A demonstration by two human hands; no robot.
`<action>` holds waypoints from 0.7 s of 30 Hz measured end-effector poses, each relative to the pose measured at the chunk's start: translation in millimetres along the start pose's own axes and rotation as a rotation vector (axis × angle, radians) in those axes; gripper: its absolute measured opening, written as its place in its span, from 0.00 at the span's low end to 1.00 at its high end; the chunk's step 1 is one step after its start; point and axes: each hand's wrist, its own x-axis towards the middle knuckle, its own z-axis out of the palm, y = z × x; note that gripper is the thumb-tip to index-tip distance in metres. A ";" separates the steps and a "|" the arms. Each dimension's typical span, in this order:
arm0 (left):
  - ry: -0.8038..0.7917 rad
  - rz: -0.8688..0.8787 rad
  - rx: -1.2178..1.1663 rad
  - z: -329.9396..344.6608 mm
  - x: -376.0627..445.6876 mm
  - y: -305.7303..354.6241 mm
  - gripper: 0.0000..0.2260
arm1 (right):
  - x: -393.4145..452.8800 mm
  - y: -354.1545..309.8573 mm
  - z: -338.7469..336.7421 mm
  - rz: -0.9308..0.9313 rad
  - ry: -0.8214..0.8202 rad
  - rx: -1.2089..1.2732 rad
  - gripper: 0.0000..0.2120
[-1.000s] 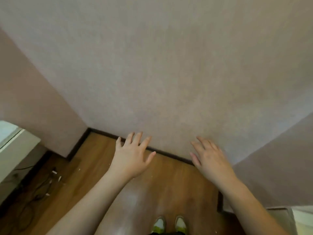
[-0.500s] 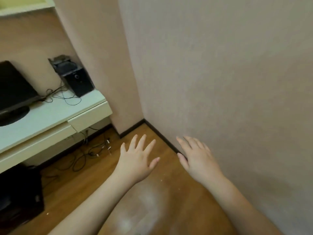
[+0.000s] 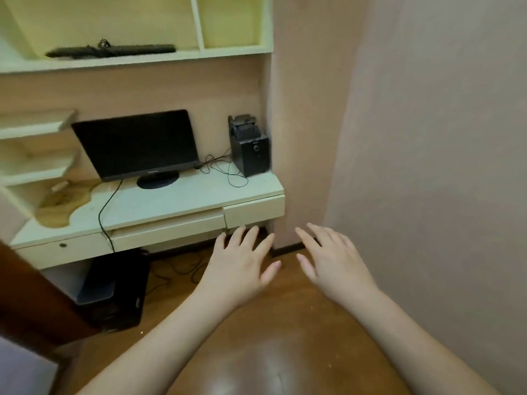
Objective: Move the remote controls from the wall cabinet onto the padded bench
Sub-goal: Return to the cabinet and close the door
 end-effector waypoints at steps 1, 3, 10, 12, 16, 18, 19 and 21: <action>0.010 -0.010 0.007 -2.5 1.4 -14.0 0.30 | 12.3 -9.6 -2.4 -0.016 0.008 -0.009 0.23; 0.020 -0.051 0.009 -6.7 2.6 -41.5 0.30 | 36.8 -29.8 -6.8 -0.061 0.030 -0.022 0.21; 0.012 -0.085 -0.054 -30.1 31.9 -98.1 0.26 | 106.5 -70.2 -26.1 -0.125 0.066 0.016 0.19; 0.003 -0.089 -0.045 -36.7 46.9 -107.0 0.26 | 128.3 -70.3 -33.1 -0.130 0.074 0.007 0.19; 0.023 -0.125 0.007 -51.9 88.5 -120.9 0.27 | 170.9 -57.9 -41.1 -0.190 0.062 -0.044 0.19; 0.040 -0.138 0.010 -59.0 112.1 -125.9 0.26 | 194.1 -46.2 -41.4 -0.230 0.063 -0.056 0.20; 0.053 -0.140 0.014 -62.6 123.8 -127.2 0.26 | 205.0 -39.7 -41.2 -0.247 0.073 -0.055 0.21; 0.079 -0.141 0.023 -70.1 147.0 -127.7 0.25 | 225.1 -25.4 -41.4 -0.270 0.093 -0.051 0.21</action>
